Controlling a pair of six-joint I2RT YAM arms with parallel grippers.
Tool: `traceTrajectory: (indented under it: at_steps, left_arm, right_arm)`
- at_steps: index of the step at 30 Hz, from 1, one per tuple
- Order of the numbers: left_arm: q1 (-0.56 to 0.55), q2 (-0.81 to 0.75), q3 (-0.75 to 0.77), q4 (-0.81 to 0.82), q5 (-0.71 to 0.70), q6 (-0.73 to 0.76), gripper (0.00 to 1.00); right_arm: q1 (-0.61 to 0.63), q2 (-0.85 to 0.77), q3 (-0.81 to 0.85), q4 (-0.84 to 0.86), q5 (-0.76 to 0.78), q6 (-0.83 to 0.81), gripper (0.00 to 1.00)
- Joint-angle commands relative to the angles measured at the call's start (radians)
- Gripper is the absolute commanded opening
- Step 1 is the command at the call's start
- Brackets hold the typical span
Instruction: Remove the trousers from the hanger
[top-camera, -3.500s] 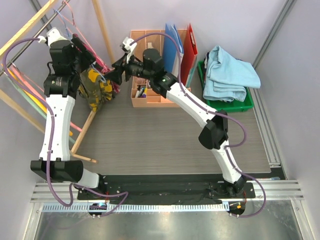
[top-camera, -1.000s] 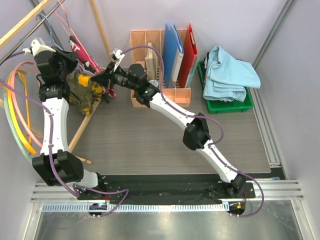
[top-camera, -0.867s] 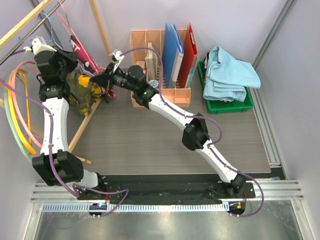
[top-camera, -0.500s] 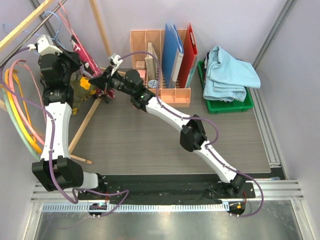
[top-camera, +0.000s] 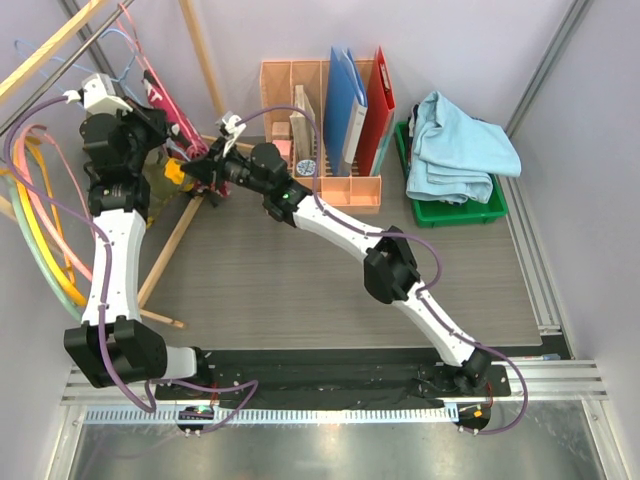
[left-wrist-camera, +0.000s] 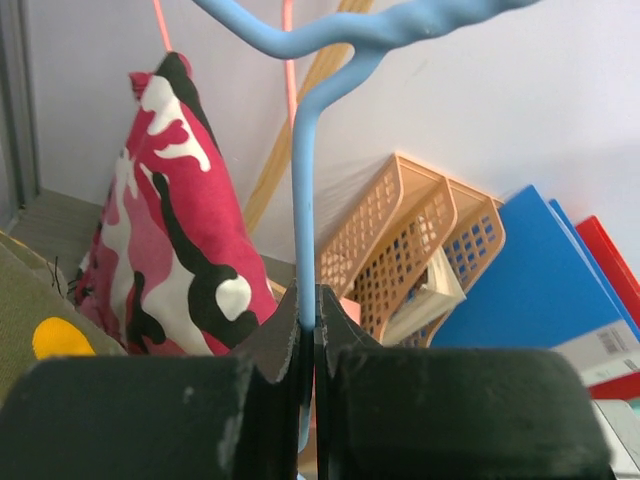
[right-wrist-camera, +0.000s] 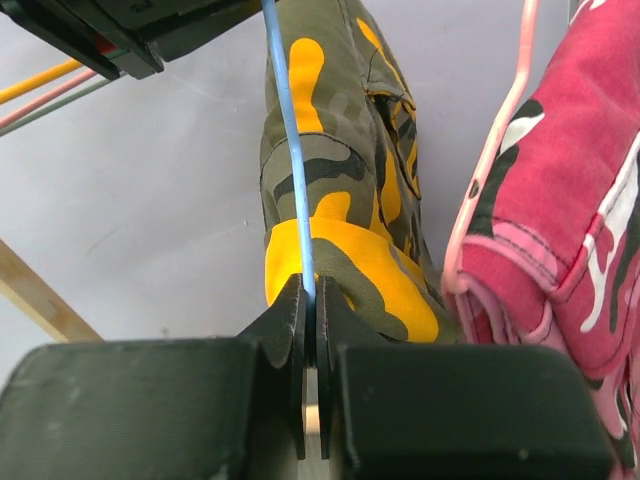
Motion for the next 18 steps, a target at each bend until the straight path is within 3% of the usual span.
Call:
traceTrajectory:
  at_steps: [1, 5, 10, 18]
  left_arm:
    - [-0.081, -0.114, 0.005, 0.037, 0.269, -0.105, 0.00]
    - [-0.081, -0.125, -0.012, 0.037, 0.276, -0.212, 0.00]
    - [-0.084, -0.125, -0.021, 0.037, 0.307, -0.329, 0.00]
    - [-0.089, -0.130, -0.004, 0.000, 0.428, -0.534, 0.00]
  right_arm:
    - [-0.008, -0.191, -0.140, 0.100, 0.114, 0.003, 0.01]
    - [-0.008, -0.383, -0.410, 0.147, 0.126, -0.030, 0.01]
    - [0.007, -0.557, -0.625, 0.126, 0.115, -0.041, 0.01]
    - [0.085, -0.780, -0.754, -0.104, 0.172, -0.070, 0.01]
